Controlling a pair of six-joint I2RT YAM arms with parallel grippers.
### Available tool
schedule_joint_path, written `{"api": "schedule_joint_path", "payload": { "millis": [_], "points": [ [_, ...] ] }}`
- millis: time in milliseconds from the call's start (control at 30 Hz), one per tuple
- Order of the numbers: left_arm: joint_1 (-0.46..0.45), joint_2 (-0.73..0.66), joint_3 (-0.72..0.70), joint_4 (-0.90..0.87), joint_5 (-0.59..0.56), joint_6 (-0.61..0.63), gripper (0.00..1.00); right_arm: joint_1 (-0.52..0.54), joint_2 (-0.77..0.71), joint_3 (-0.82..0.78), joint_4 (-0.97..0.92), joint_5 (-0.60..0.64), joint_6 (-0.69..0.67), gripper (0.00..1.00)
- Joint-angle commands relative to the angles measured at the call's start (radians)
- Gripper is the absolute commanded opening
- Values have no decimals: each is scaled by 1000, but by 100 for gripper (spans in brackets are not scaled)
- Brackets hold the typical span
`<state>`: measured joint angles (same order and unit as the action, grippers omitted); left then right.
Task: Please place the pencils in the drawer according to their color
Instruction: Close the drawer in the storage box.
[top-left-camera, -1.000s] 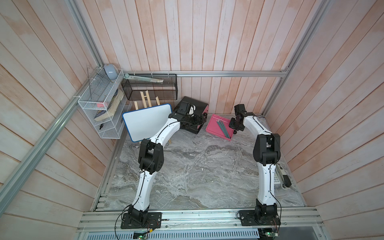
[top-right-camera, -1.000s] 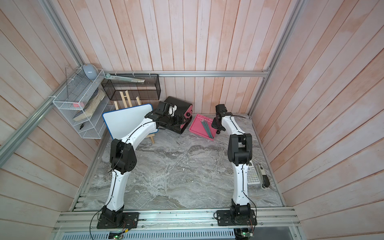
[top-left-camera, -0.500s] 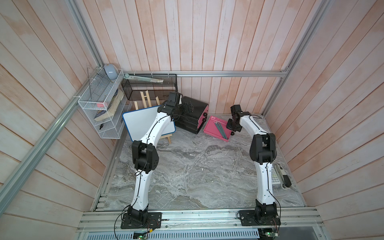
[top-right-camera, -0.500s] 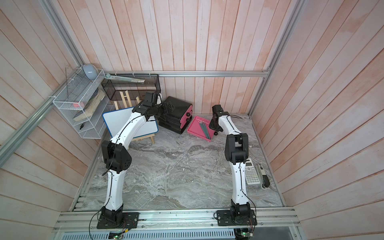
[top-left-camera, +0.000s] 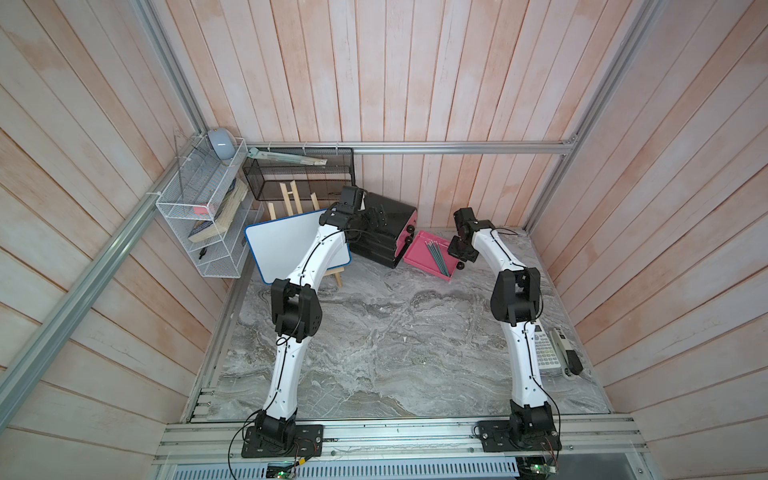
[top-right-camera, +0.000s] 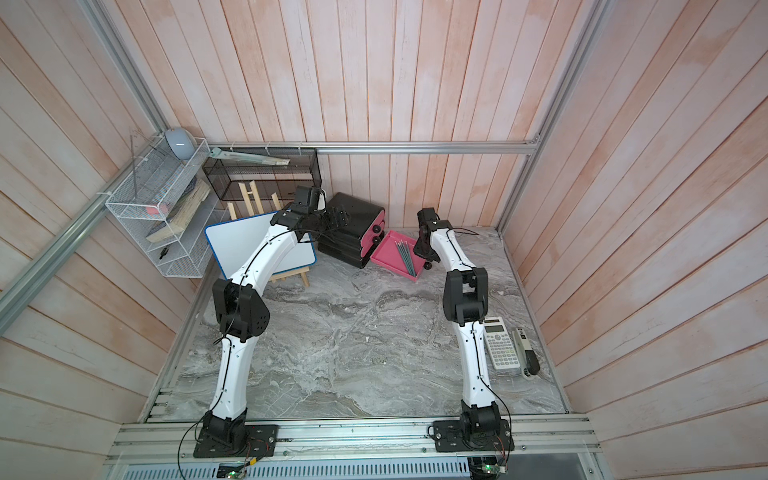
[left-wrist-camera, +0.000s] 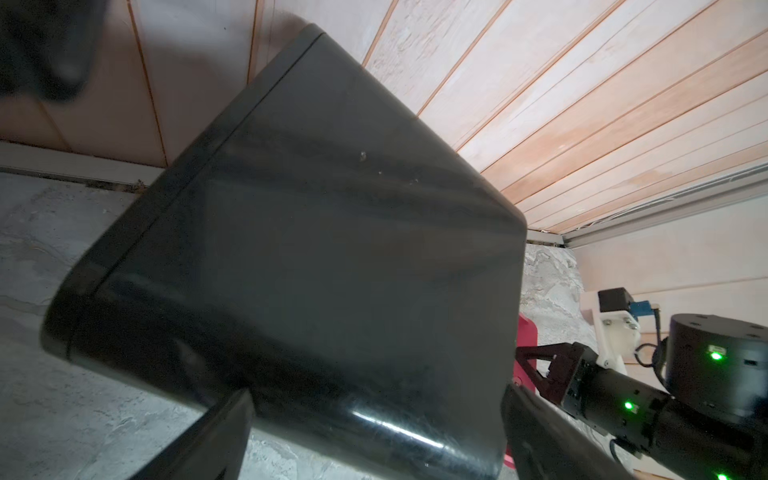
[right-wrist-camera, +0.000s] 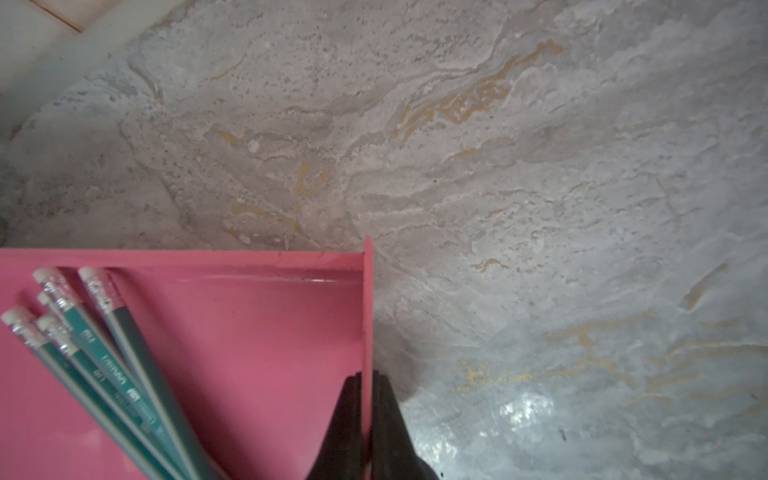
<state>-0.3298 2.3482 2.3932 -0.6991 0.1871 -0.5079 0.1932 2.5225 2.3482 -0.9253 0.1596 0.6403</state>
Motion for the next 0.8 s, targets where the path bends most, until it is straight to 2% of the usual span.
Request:
{"api": "schedule_joint_path", "payload": {
  "millis": [0, 333, 767],
  "points": [
    [0, 26, -18, 18, 31, 22, 100, 15, 20, 45, -37, 12, 44, 0],
    [-4, 23, -66, 74, 103, 15, 100, 53, 25, 67, -86, 51, 73, 0],
    [-8, 2, -131, 113, 137, 25, 100, 60, 61, 114, -130, 117, 73, 0]
  ]
}}
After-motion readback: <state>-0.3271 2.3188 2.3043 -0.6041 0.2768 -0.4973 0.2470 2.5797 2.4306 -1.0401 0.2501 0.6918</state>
